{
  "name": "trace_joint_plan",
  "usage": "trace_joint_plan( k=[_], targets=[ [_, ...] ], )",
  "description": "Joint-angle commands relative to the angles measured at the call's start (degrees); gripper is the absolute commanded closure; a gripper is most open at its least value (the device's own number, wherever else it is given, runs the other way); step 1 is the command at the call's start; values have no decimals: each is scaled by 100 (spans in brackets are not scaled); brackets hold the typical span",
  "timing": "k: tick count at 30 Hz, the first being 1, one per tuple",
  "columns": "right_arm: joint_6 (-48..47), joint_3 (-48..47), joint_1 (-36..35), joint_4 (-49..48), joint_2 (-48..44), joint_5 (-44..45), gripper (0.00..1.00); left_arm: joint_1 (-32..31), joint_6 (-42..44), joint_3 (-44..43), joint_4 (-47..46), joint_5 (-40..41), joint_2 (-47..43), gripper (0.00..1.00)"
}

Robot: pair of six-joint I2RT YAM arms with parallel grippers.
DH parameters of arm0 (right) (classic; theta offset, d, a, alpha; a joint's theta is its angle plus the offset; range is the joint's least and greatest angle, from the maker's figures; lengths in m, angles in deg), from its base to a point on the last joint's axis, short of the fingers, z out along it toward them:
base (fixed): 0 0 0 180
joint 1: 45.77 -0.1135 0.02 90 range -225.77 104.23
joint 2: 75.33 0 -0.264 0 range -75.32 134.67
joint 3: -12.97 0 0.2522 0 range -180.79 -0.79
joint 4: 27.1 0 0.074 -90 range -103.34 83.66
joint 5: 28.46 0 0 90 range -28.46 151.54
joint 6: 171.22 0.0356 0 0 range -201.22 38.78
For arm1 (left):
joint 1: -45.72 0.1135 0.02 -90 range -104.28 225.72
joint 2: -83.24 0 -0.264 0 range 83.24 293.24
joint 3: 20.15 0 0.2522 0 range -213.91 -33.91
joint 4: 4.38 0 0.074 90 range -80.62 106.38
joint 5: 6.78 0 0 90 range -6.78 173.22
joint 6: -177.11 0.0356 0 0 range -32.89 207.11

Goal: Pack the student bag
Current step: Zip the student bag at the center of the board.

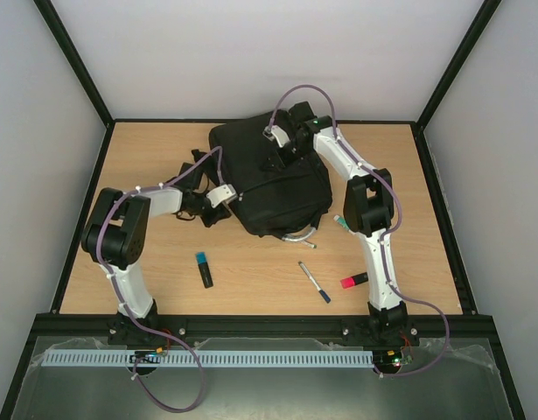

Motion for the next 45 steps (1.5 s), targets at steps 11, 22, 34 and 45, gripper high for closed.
trace_joint_plan(
  k=[11, 22, 34, 45],
  targets=[
    [309, 327, -246, 25, 506, 1228, 59, -246, 982, 744, 1232, -267, -1083, 98],
    [311, 365, -364, 9, 541, 1386, 59, -1198, 930, 621, 1170, -255, -1147, 98],
    [312, 318, -399, -25, 508, 1434, 59, -1830, 599, 275, 959, 12, -827, 98],
    [230, 347, -416, 0, 193, 1634, 59, -1888, 824, -87, 1612, 297, -991, 83]
  ],
)
